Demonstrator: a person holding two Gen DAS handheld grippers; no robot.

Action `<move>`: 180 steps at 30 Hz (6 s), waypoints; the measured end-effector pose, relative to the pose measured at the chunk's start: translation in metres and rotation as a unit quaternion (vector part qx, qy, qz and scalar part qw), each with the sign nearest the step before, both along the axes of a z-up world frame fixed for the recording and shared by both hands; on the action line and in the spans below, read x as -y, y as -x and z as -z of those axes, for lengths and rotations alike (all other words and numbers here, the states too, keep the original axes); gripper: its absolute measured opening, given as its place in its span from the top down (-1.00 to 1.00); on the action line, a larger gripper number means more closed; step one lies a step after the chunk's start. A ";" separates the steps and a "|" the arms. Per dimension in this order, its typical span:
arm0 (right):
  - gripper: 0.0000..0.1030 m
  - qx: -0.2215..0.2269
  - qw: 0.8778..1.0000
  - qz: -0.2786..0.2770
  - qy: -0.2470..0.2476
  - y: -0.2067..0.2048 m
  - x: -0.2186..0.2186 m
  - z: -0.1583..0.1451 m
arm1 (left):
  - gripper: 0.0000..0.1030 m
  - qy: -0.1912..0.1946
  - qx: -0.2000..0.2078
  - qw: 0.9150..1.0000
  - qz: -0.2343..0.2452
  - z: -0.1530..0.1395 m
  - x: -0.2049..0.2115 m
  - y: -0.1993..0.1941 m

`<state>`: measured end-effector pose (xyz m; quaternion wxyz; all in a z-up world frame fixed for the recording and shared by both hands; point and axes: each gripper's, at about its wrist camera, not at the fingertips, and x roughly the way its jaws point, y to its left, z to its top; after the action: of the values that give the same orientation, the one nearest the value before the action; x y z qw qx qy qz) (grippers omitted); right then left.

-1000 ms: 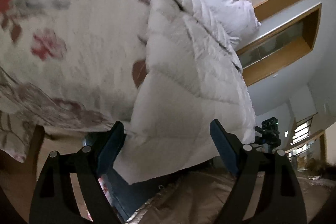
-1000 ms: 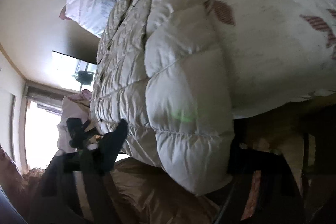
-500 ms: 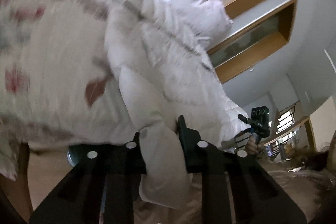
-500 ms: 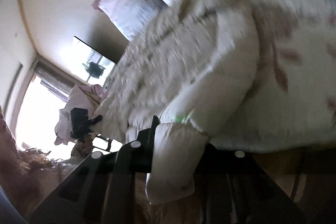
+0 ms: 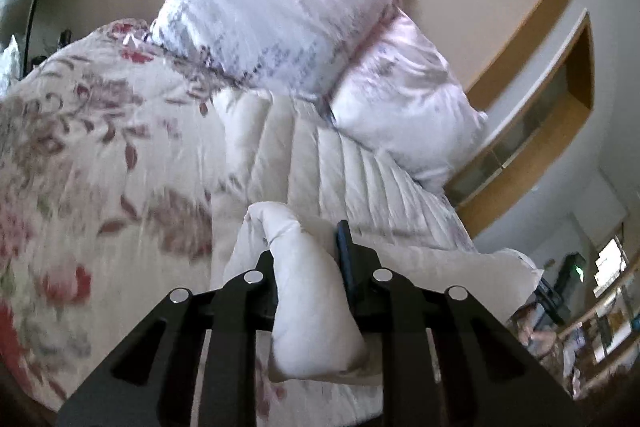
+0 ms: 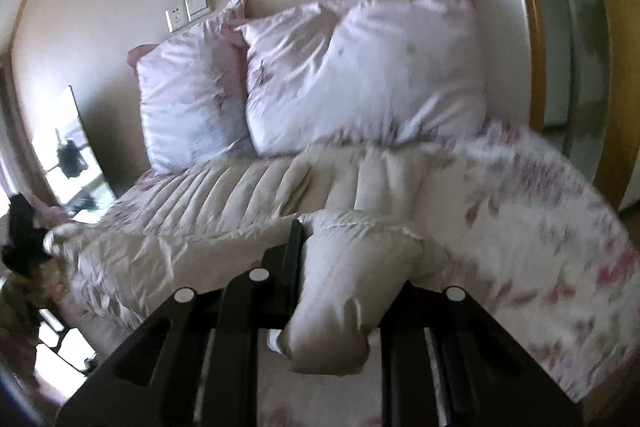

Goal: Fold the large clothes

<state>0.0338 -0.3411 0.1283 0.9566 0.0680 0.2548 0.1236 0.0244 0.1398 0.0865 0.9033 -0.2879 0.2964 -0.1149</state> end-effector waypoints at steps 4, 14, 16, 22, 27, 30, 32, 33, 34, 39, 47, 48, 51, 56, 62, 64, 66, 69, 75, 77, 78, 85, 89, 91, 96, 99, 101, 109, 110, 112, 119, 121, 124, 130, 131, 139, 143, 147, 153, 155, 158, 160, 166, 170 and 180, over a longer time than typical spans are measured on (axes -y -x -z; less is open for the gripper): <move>0.67 0.024 1.000 0.017 0.004 -0.023 0.000 -0.008 | 0.67 0.001 0.001 1.000 -0.020 -0.006 -0.005 -0.028; 0.67 0.024 0.998 0.059 -0.026 -0.111 -0.003 -0.011 | 0.68 0.006 0.013 0.999 -0.047 -0.021 -0.016 -0.112; 0.67 0.011 0.997 0.067 -0.040 -0.131 -0.002 -0.007 | 0.68 0.024 0.008 0.998 -0.053 -0.016 -0.020 -0.128; 0.61 -0.066 0.991 0.095 -0.073 -0.192 -0.004 0.028 | 0.66 0.067 -0.037 0.995 -0.070 0.015 -0.027 -0.167; 0.33 -0.098 0.982 0.111 -0.113 -0.224 0.000 0.040 | 0.60 0.085 -0.044 0.993 -0.070 0.023 -0.030 -0.184; -0.15 -0.104 0.976 0.117 -0.149 -0.239 0.003 0.042 | 0.36 0.111 -0.043 0.991 -0.068 0.024 -0.032 -0.195; -0.32 -0.090 0.974 0.121 -0.166 -0.244 0.004 0.038 | 0.13 0.130 -0.041 0.988 -0.069 0.022 -0.034 -0.201; -0.33 -0.083 0.974 0.121 -0.170 -0.245 0.004 0.035 | 0.05 0.139 -0.037 0.987 -0.071 0.020 -0.035 -0.202; -0.36 -0.075 0.974 0.119 -0.175 -0.245 0.004 0.031 | -0.01 0.145 -0.032 0.986 -0.072 0.017 -0.036 -0.202; -0.37 -0.023 0.981 0.124 -0.145 -0.228 0.008 0.010 | -0.38 0.132 0.036 0.986 -0.095 -0.011 -0.044 -0.182; -0.22 -0.084 0.976 0.181 -0.092 -0.231 0.032 0.027 | -0.38 0.017 0.030 0.996 -0.078 -0.017 -0.011 -0.179; -0.20 -0.100 0.974 0.181 -0.093 -0.234 0.034 0.034 | -0.38 0.005 0.025 0.997 -0.075 -0.016 -0.006 -0.181; -0.13 -0.137 0.970 0.183 -0.080 -0.245 0.034 0.048 | -0.38 -0.016 0.004 0.998 -0.064 -0.006 0.006 -0.189; 0.05 -0.170 0.964 0.192 -0.074 -0.255 0.036 0.065 | -0.38 -0.051 -0.023 0.997 -0.062 0.009 0.016 -0.200; 0.74 -0.176 0.965 0.185 -0.063 -0.260 0.030 0.078 | -0.38 -0.065 -0.038 0.994 -0.074 0.024 0.017 -0.210; 0.77 -0.171 0.964 0.193 -0.067 -0.258 0.030 0.079 | -0.38 -0.070 -0.042 0.993 -0.080 0.030 0.018 -0.212; 0.79 -0.168 0.962 0.203 -0.067 -0.258 0.031 0.081 | -0.38 -0.072 -0.048 0.992 -0.088 0.036 0.019 -0.215; 0.80 -0.165 0.961 0.214 -0.063 -0.260 0.029 0.083 | -0.38 -0.071 -0.055 0.991 -0.102 0.044 0.018 -0.219; 0.80 -0.169 0.955 0.241 -0.042 -0.268 0.026 0.088 | -0.38 -0.079 -0.069 0.986 -0.128 0.056 0.017 -0.226; 0.80 -0.174 0.952 0.251 -0.032 -0.270 0.025 0.092 | -0.38 -0.080 -0.077 0.984 -0.138 0.060 0.016 -0.229; 0.80 -0.177 0.949 0.258 -0.027 -0.271 0.024 0.094 | -0.38 -0.081 -0.080 0.983 -0.141 0.062 0.015 -0.230; 0.69 -0.189 0.939 0.286 -0.009 -0.273 0.021 0.104 | -0.42 -0.083 -0.096 0.980 -0.157 0.074 0.015 -0.240; 0.53 -0.197 0.940 0.277 -0.011 -0.275 0.022 0.104 | -0.42 -0.065 -0.098 0.981 -0.154 0.073 0.010 -0.238; 0.48 -0.194 0.943 0.271 -0.016 -0.268 0.024 0.098 | -0.42 -0.055 -0.098 0.983 -0.147 0.069 0.007 -0.231; 0.47 -0.148 0.960 0.235 -0.040 -0.223 0.020 0.070 | -0.42 -0.052 -0.073 0.988 -0.122 0.048 0.007 -0.190; 0.44 -0.138 0.967 0.208 -0.056 -0.198 0.014 0.060 | -0.46 -0.067 -0.065 0.989 -0.111 0.042 0.012 -0.169; 0.43 -0.148 0.968 0.196 -0.061 -0.192 0.011 0.063 | -0.47 -0.074 -0.075 0.989 -0.105 0.047 0.014 -0.164; 0.15 -0.213 0.955 0.181 -0.100 -0.197 0.016 0.086 | -0.47 -0.046 -0.113 0.987 -0.106 0.064 0.012 -0.163; 0.00 -0.207 0.955 0.179 -0.115 -0.190 0.020 0.082 | -0.47 -0.038 -0.102 0.988 -0.105 0.058 0.008 -0.154; -0.14 -0.189 0.954 0.184 -0.141 -0.171 0.028 0.072 | -0.47 -0.026 -0.088 0.990 -0.109 0.049 0.001 -0.139; -0.32 -0.194 0.926 0.203 -0.253 -0.116 0.062 0.079 | -0.47 0.060 -0.093 0.987 -0.118 0.057 -0.020 -0.086; -0.32 -0.204 0.915 0.207 -0.280 -0.106 0.067 0.086 | -0.47 0.091 -0.104 0.983 -0.118 0.065 -0.021 -0.076; -0.32 -0.219 0.904 0.207 -0.302 -0.097 0.069 0.095 | -0.47 0.120 -0.110 0.979 -0.120 0.072 -0.017 -0.065; -0.32 -0.256 0.887 0.193 -0.333 -0.090 0.060 0.112 | -0.47 0.154 -0.119 0.973 -0.122 0.081 -0.003 -0.054; -0.32 -0.260 0.884 0.188 -0.340 -0.091 0.057 0.116 | -0.47 0.162 -0.120 0.972 -0.121 0.083 0.000 -0.054; -0.21 -0.261 0.876 0.172 -0.367 -0.103 0.046 0.130 | -0.46 0.178 -0.134 0.964 -0.144 0.093 0.016 -0.068; -0.08 -0.249 0.872 0.181 -0.381 -0.109 0.048 0.135 | -0.46 0.188 -0.124 0.959 -0.171 0.093 0.017 -0.071; -0.01 -0.236 0.870 0.188 -0.390 -0.113 0.054 0.137 | -0.43 0.194 -0.110 0.954 -0.201 0.094 0.015 -0.076; 0.26 -0.223 0.877 0.189 -0.382 -0.118 0.055 0.137 | -0.12 0.206 -0.093 0.947 -0.229 0.098 0.013 -0.083; 0.44 -0.215 0.883 0.184 -0.375 -0.119 0.053 0.134 | 0.10 0.222 -0.092 0.944 -0.227 0.103 0.010 -0.084; 0.56 -0.204 0.891 0.173 -0.367 -0.118 0.050 0.127 | 0.40 0.250 -0.091 0.938 -0.221 0.110 0.001 -0.085; 0.59 -0.195 0.897 0.163 -0.360 -0.117 0.047 0.121 | 0.54 0.250 -0.083 0.940 -0.216 0.107 -0.001 -0.084; 0.63 -0.187 0.912 0.119 -0.346 -0.107 0.034 0.103 | 0.66 0.244 -0.055 0.946 -0.208 0.089 -0.014 -0.069; 0.63 -0.192 0.922 0.073 -0.329 -0.096 0.022 0.096 | 0.66 0.234 -0.047 0.949 -0.208 0.079 -0.026 -0.046; 0.63 -0.231 0.940 -0.025 -0.250 -0.051 -0.013 0.097 | 0.66 0.222 -0.044 0.945 -0.238 0.074 -0.049 0.029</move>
<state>0.0847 -0.3281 0.0315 0.8204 0.3255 0.4309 0.1881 -0.0051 0.1884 0.0121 0.8038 -0.5477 0.2260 0.0535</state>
